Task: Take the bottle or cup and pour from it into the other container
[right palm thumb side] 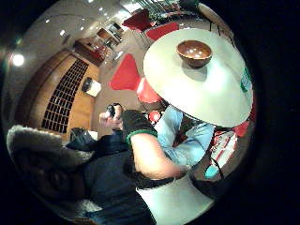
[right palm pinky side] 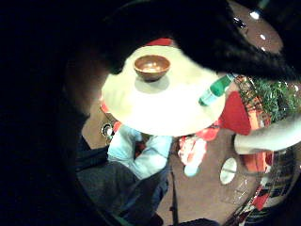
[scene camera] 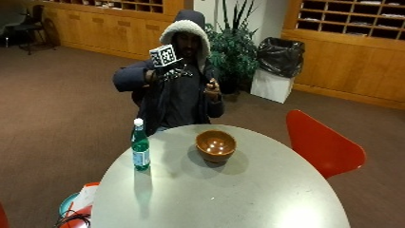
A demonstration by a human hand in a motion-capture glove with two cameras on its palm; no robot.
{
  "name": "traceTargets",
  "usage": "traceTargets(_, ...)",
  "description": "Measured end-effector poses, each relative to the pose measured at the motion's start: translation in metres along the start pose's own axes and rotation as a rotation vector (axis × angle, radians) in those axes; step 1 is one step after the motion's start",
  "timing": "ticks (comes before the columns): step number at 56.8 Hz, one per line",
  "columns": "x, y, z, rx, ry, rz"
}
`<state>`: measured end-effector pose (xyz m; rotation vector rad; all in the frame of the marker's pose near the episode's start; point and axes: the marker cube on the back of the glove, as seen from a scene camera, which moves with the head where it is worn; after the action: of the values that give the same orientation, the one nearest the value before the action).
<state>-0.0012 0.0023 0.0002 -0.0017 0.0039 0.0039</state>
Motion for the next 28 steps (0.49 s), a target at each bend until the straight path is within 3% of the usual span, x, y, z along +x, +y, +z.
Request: traceTargets(28, 0.013, 0.006, -0.004, -0.015, 0.041, 0.024)
